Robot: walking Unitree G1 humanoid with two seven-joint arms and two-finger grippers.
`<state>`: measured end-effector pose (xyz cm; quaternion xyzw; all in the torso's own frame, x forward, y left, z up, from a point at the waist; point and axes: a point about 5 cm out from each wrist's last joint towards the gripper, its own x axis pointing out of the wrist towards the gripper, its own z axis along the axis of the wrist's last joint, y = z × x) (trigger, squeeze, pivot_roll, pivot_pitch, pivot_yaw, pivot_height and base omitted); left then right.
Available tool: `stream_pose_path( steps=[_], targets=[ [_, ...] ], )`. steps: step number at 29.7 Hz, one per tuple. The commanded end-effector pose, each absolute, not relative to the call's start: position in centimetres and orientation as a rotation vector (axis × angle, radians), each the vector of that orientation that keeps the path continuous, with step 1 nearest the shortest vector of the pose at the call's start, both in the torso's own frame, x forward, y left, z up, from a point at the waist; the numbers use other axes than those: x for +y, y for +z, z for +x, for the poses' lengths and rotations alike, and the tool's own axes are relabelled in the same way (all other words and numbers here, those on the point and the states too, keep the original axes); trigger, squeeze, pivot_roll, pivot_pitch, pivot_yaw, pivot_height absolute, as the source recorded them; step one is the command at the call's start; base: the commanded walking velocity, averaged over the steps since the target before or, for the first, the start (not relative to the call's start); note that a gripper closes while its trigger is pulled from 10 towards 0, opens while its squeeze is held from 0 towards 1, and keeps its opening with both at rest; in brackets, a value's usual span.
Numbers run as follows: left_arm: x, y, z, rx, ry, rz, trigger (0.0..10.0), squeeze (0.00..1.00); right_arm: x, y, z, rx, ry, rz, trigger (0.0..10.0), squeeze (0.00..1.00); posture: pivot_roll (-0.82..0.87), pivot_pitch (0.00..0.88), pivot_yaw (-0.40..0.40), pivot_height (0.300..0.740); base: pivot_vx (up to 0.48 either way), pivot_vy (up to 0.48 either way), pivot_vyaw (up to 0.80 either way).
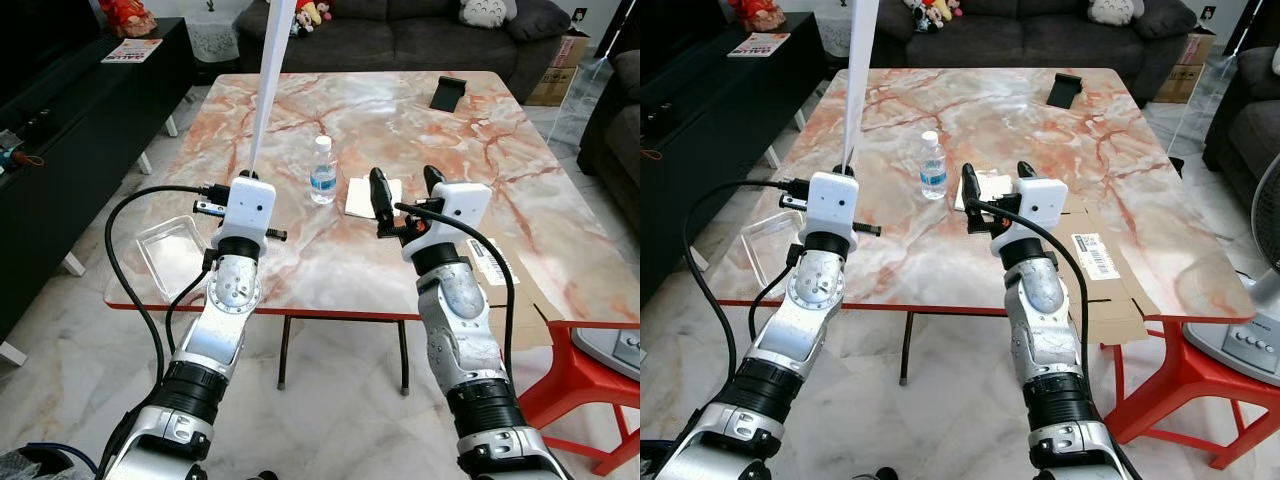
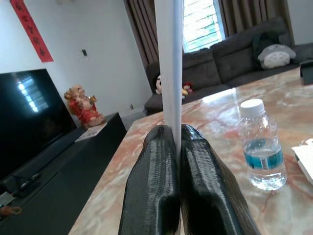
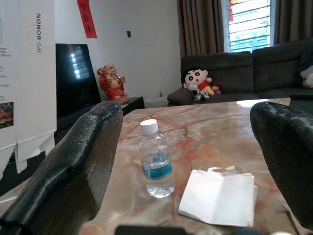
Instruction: Picking trash to rubbish bin
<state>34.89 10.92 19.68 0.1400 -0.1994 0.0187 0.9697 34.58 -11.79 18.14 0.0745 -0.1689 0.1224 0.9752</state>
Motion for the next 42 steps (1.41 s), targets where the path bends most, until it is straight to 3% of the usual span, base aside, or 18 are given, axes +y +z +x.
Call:
stream_pose_path(
  steps=[1, 8, 22, 42],
  targets=[
    [10.9, 19.7, 35.1, -0.404, 0.040, 0.280, 10.0, 0.00, -12.1, 18.8, 34.7, -0.368, 0.233, 0.154, 10.0, 0.00, -0.17, 0.056, 0.051, 0.740, 0.000, 0.000, 0.00],
    [10.9, 19.3, 35.1, -0.390, 0.031, 0.284, 10.0, 0.00, -12.1, 18.8, 34.7, -0.365, 0.231, 0.147, 10.0, 0.00, -0.17, 0.058, 0.050, 0.740, 0.000, 0.000, 0.00],
    [10.4, 19.2, 35.2, -0.387, -0.006, 0.287, 10.0, 0.00, -12.7, 18.5, 34.4, -0.370, 0.204, 0.141, 10.0, 0.00, -0.19, 0.033, 0.091, 0.740, -0.278, 0.000, 0.00],
    [11.1, 17.6, 35.3, -0.310, 0.020, 0.236, 10.0, 0.00, -14.5, 17.3, 34.4, -0.322, 0.162, 0.128, 10.0, 0.00, -0.19, 0.045, 0.065, 0.740, -0.215, 0.000, 0.00]
  ],
)
